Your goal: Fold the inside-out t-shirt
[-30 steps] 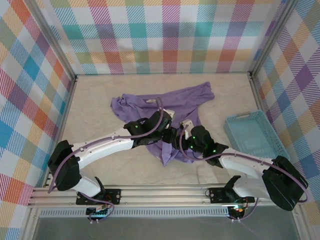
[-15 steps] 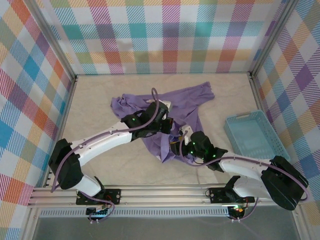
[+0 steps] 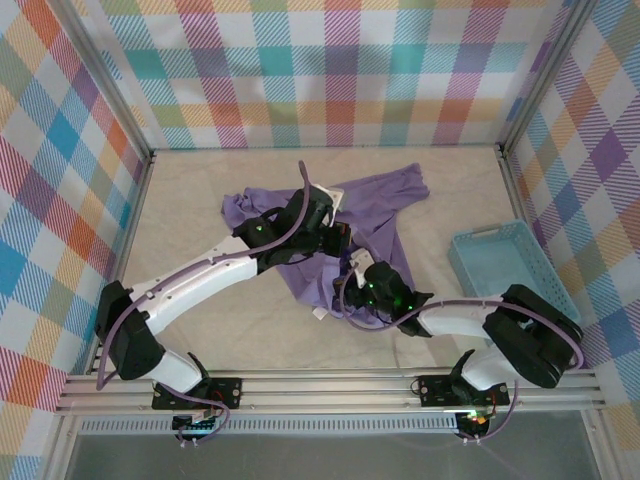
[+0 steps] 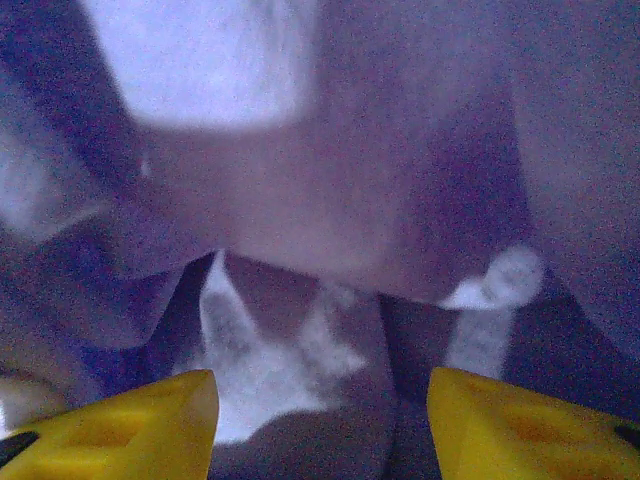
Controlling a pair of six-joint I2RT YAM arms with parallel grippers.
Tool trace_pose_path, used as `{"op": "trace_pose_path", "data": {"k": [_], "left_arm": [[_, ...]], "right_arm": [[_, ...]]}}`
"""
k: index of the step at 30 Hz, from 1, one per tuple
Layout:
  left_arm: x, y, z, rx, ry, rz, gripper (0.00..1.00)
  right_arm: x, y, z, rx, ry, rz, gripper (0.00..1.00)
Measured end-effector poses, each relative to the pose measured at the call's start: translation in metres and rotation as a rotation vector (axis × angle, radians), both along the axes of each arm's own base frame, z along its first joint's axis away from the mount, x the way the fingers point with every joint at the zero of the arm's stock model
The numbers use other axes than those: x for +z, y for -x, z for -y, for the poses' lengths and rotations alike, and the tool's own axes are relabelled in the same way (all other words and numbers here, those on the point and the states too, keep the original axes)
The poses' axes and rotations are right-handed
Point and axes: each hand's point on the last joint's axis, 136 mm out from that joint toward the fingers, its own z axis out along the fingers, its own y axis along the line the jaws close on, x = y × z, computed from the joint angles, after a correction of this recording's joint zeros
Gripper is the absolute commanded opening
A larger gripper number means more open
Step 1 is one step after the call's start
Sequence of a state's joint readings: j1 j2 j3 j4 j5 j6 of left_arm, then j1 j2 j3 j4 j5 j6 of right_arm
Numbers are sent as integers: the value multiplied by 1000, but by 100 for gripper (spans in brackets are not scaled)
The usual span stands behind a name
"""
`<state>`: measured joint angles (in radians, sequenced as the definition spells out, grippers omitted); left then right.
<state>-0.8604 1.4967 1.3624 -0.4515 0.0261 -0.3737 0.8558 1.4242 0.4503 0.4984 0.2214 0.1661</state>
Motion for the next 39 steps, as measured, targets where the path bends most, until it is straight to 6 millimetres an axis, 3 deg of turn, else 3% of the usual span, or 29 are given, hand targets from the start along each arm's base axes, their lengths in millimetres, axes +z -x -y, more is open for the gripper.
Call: {"op": "trace_pose_path", "data": {"k": [4, 12, 18, 22, 27, 33, 39], "left_arm": [[14, 8, -4, -25, 21, 12, 0], [40, 31, -11, -105, 39, 57, 0], [61, 38, -11, -127, 60, 80, 0], [85, 40, -10, -131, 96, 115, 0], [114, 47, -9, -142, 132, 157, 0], [142, 49, -17, -123, 161, 207, 0], [170, 56, -29, -111, 202, 262, 0]], "right_arm": [[4, -18, -3, -15, 26, 3, 59], [4, -50, 16, -116, 76, -28, 60], [12, -72, 4, -150, 62, -20, 63], [13, -99, 1, -220, 33, -44, 67], [11, -137, -19, -275, 3, -86, 76], [4, -167, -35, -328, -21, -178, 80], [-11, -190, -32, -409, -9, -287, 87]]}}
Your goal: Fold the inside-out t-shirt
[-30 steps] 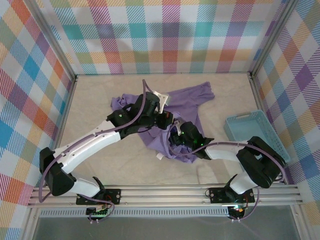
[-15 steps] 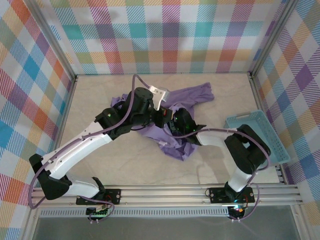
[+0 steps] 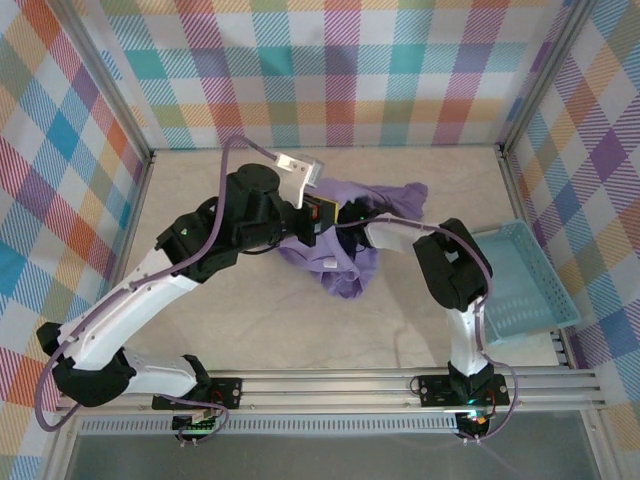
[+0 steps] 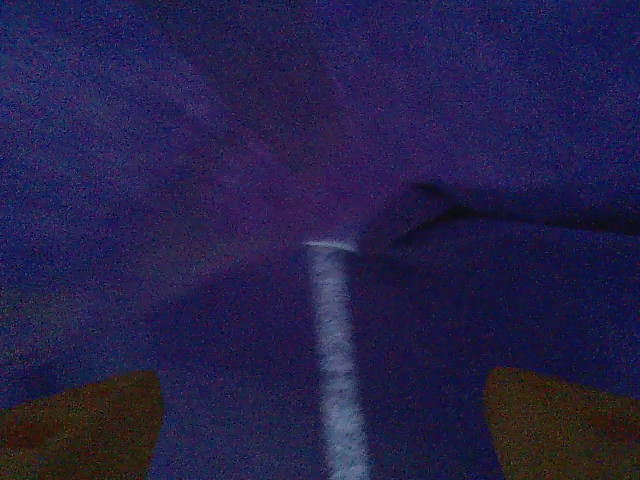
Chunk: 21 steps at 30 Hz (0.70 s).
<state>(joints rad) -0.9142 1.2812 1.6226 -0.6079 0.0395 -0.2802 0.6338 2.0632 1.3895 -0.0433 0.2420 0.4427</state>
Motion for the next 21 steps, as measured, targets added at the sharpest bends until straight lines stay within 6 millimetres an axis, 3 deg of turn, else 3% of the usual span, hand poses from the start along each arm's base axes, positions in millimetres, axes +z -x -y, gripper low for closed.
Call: {"op": "trace_pose_path", "data": {"k": [5, 14, 21], "left_arm": [[21, 4, -4, -5, 40, 30, 0], [27, 0, 2, -5, 47, 36, 0], [28, -4, 4, 5, 44, 38, 0]], "right_arm": [[-17, -10, -2, -36, 43, -90, 100], [-37, -35, -3, -125, 216, -218, 100], [-38, -46, -6, -157, 276, -257, 100]]}}
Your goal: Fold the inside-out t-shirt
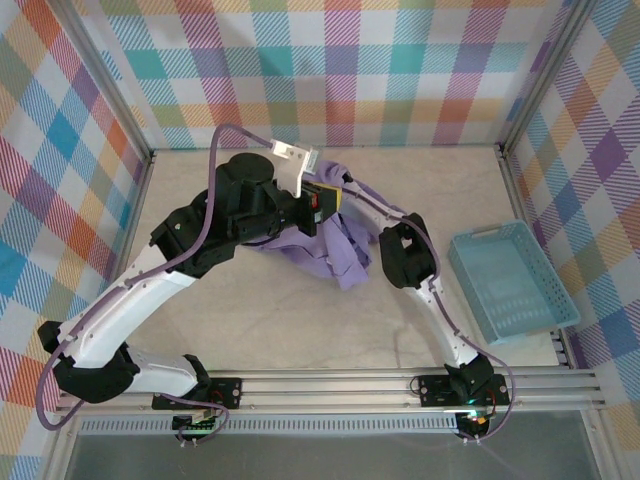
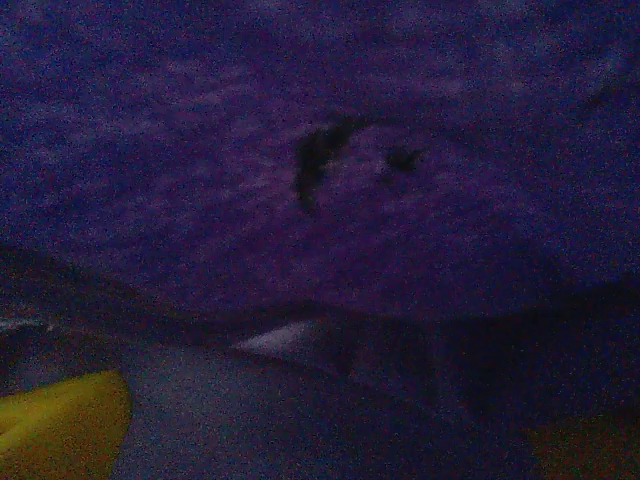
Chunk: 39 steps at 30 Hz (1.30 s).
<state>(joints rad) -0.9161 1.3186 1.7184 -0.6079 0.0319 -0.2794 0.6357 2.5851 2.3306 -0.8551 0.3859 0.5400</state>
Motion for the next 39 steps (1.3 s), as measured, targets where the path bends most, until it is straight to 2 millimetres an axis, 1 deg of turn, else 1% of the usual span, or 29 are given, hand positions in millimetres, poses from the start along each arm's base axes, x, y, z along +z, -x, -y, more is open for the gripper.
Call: {"op": "trace_pose_path", "data": {"k": [1, 3, 6, 9, 14, 15, 16, 18, 19, 21, 24, 25, 26, 28, 30, 32, 35, 39], "left_arm": [[1, -1, -1, 5, 2, 3, 0], [3, -2, -2, 15, 3, 8, 0], [3, -3, -3, 26, 1, 11, 0], [4, -6, -5, 43, 1, 17, 0], [8, -13, -14, 110, -4, 39, 0], [9, -15, -17, 129, -5, 45, 0], [10, -17, -21, 151, -7, 50, 0], [11, -24, -32, 206, -18, 59, 1], [11, -28, -39, 244, -29, 62, 1], [11, -39, -55, 325, -48, 66, 1], [6, -62, -90, 484, -89, 55, 2], [2, -72, -104, 545, -106, 45, 2], [-2, -81, -117, 598, -121, 31, 2], [-16, -100, -141, 692, -158, -6, 2], [-33, -119, -162, 770, -191, -54, 1], [-55, -139, -185, 845, -229, -117, 1], [-87, -165, -212, 921, -270, -210, 0], [-135, -193, -245, 994, -319, -343, 0]], "right_arm": [[-1, 0, -1, 1, 6, -8, 97], [0, -3, -3, 1, 8, -12, 98], [0, -6, -5, 4, 13, -16, 94], [0, -6, -5, 7, 18, -22, 85], [-3, 0, -5, 19, 18, -23, 54], [-2, 4, -3, 22, 16, -23, 49], [-2, 10, 0, 28, 14, -28, 43], [-2, 24, 8, 37, 10, -38, 33], [-2, 31, 12, 39, 7, -44, 27], [-2, 42, 18, 46, -8, -42, 20], [-2, 59, 24, 64, -47, -32, 7], [-2, 65, 25, 77, -59, -27, 1], [-1, 72, 24, 95, -75, -19, 0], [2, 83, 25, 134, -93, -2, 0], [7, 96, 21, 184, -113, 14, 0], [16, 111, 11, 245, -143, 41, 0], [34, 133, -5, 338, -199, 95, 0], [53, 164, -20, 455, -267, 145, 0]]}}
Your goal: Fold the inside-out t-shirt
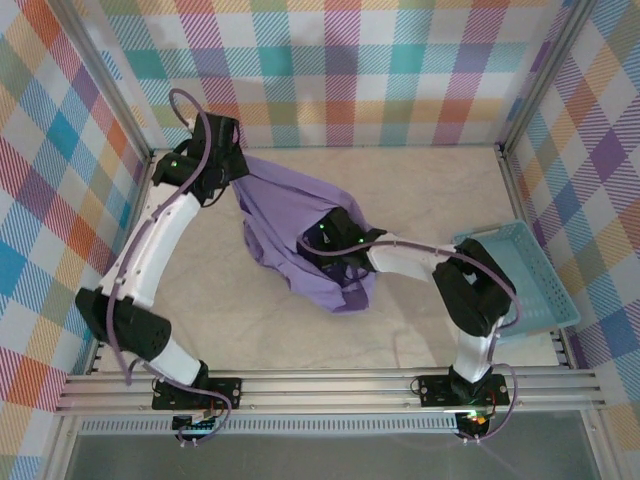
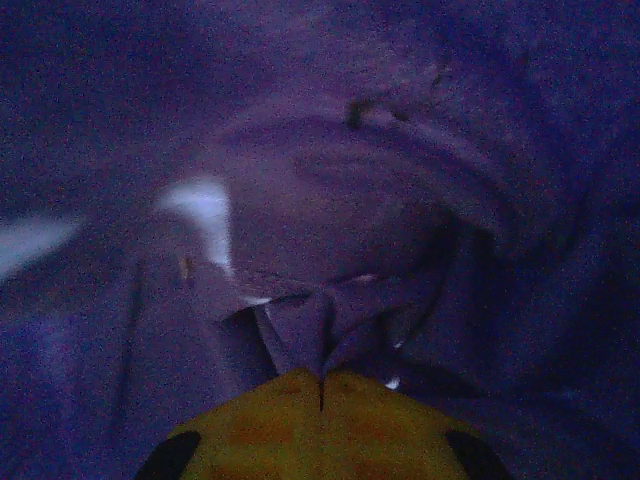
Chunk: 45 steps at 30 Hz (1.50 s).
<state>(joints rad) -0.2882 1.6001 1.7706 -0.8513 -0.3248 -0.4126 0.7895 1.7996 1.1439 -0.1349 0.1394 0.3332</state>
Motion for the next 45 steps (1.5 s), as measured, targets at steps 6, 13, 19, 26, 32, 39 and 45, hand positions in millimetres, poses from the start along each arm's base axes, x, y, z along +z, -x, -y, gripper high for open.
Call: {"op": "trace_pose_path", "data": {"k": [6, 13, 19, 26, 32, 39, 45], "left_arm": [[-74, -29, -55, 149, 10, -182, 0], [-167, -37, -82, 227, -31, -425, 0], [-225, -30, -84, 240, -78, -578, 0], [-252, -27, -89, 258, -118, -666, 0], [-266, -19, -92, 263, -142, -710, 5], [-291, 9, -96, 264, -161, -800, 14], [-284, 42, -97, 271, -142, -776, 33]], "right_arm": [[6, 28, -9, 120, -40, 37, 0], [15, 56, -1, 190, -88, 67, 0], [93, 68, -4, 256, -254, 214, 0], [139, 83, 0, 308, -345, 307, 0], [164, 90, 23, 296, -379, 370, 0], [229, 104, 54, 284, -482, 517, 0], [235, 78, 105, 101, -440, 549, 0]]}}
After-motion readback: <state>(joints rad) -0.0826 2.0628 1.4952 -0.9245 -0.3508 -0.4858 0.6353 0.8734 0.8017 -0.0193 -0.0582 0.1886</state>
